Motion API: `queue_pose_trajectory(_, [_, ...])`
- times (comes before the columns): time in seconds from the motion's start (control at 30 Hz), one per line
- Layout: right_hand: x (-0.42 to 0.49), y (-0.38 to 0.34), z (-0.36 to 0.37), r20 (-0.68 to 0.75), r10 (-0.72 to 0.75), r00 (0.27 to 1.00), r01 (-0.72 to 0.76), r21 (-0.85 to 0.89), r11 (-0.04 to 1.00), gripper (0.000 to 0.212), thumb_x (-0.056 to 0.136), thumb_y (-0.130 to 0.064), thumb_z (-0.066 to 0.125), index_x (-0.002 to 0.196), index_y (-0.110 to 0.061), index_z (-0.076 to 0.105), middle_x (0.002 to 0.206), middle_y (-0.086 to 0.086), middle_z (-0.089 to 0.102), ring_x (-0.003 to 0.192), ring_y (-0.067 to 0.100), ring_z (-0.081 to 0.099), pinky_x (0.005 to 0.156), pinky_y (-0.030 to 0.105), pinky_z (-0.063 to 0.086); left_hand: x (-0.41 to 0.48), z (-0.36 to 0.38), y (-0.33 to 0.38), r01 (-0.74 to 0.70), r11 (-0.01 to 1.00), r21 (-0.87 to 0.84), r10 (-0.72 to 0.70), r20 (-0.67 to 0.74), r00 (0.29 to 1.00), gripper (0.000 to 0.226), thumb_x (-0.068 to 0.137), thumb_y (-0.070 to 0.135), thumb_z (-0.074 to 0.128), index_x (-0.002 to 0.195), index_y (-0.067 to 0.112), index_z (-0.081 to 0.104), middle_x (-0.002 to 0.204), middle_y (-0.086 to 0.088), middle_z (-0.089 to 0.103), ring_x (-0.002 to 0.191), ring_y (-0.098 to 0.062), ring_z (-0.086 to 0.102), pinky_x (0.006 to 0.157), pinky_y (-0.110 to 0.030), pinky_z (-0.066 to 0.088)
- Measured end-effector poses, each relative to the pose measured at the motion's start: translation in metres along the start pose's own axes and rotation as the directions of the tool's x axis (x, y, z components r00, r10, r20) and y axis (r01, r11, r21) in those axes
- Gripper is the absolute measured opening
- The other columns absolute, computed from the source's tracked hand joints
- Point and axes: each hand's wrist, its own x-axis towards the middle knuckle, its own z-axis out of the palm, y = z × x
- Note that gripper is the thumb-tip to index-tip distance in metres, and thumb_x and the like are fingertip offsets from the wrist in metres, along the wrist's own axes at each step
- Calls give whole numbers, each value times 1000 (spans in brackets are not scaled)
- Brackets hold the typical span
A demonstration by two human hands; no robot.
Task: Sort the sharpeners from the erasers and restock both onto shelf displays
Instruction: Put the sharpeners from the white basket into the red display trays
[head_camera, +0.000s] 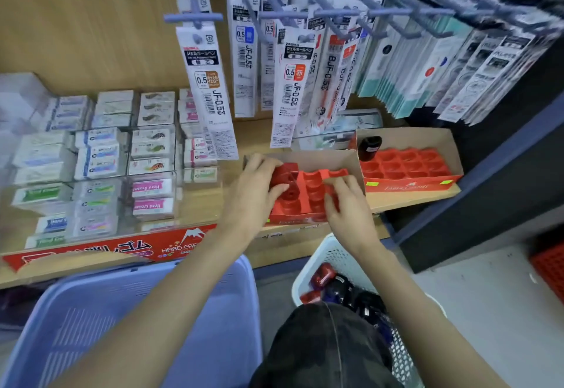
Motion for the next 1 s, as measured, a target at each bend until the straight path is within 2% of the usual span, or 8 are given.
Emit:
queue_pose_trajectory(0.1, [-4, 1, 3, -13, -59, 998, 58, -103, 993, 19, 91, -9, 50, 105, -4, 63, 102, 12, 57, 91, 33, 56, 84, 43, 46, 1, 10, -3, -168, 924, 343, 183, -12, 983, 38, 81, 29, 71, 114, 14, 64, 104, -1, 60, 97, -26, 57, 83, -31, 33])
queue_pose_trajectory(0.2, [-14, 4, 3, -61, -116, 991, 103, -186, 977, 34, 94, -34, 45, 102, -7, 65, 98, 9, 60, 88, 27, 54, 87, 41, 41, 4, 16, -9, -188, 842, 505, 245, -47, 968, 40, 76, 36, 74, 111, 17, 67, 95, 2, 65, 93, -26, 56, 76, -30, 26])
queue_pose_trajectory(0.3, [-25, 17, 1, 60, -208, 976, 217, -273, 937, 53, 90, -55, 40, 108, -13, 66, 111, 6, 60, 106, 22, 52, 108, 42, 24, 5, 20, -13, -180, 860, 477, 239, -65, 969, 43, 77, 32, 74, 114, 13, 62, 97, -3, 66, 91, -28, 59, 79, -31, 28])
queue_pose_trajectory(0.5, [-23, 22, 8, 24, -229, 973, 227, -267, 937, 36, 91, -42, 44, 101, -18, 69, 113, 5, 62, 107, 22, 58, 110, 37, 18, -6, 33, -27, -267, 878, 397, 314, -59, 948, 34, 81, 17, 74, 114, 11, 68, 109, -10, 65, 103, -26, 54, 88, -44, 49])
queue_pose_trajectory(0.7, [-15, 21, 11, -6, -209, 978, 199, -275, 940, 36, 90, -43, 44, 94, -19, 71, 111, 4, 63, 103, 22, 61, 109, 38, 20, -5, 38, -22, -174, 913, 369, 178, 22, 984, 49, 93, 44, 42, 128, 14, 57, 128, -12, 56, 119, -28, 46, 98, -50, 41])
queue_pose_trajectory(0.83, [-4, 18, 11, 59, -202, 978, 210, -262, 942, 40, 89, -43, 41, 100, -16, 69, 112, 4, 62, 106, 23, 60, 109, 47, 26, -20, 44, -22, -148, 917, 370, 140, 48, 989, 69, 94, 56, 27, 144, 9, 35, 148, -13, 38, 139, -27, 25, 111, -49, 15])
queue_pose_trajectory(0.9, [-5, 21, 5, 75, -230, 970, 241, -228, 943, 44, 90, -43, 40, 111, -14, 64, 119, 6, 59, 118, 24, 53, 110, 50, 23, -35, 41, -19, -149, 931, 334, 156, 8, 988, 65, 95, 51, 33, 143, 6, 34, 149, -12, 37, 140, -25, 23, 114, -47, 13])
queue_pose_trajectory(1.0, [-34, 33, -9, -46, -252, 967, 239, -191, 952, 37, 93, -35, 46, 116, -10, 59, 125, 9, 55, 126, 24, 42, 111, 45, 22, -67, 42, -2, -280, 935, 218, 288, -9, 957, 42, 94, 30, 45, 127, 6, 51, 129, -11, 53, 121, -24, 44, 106, -41, 29])
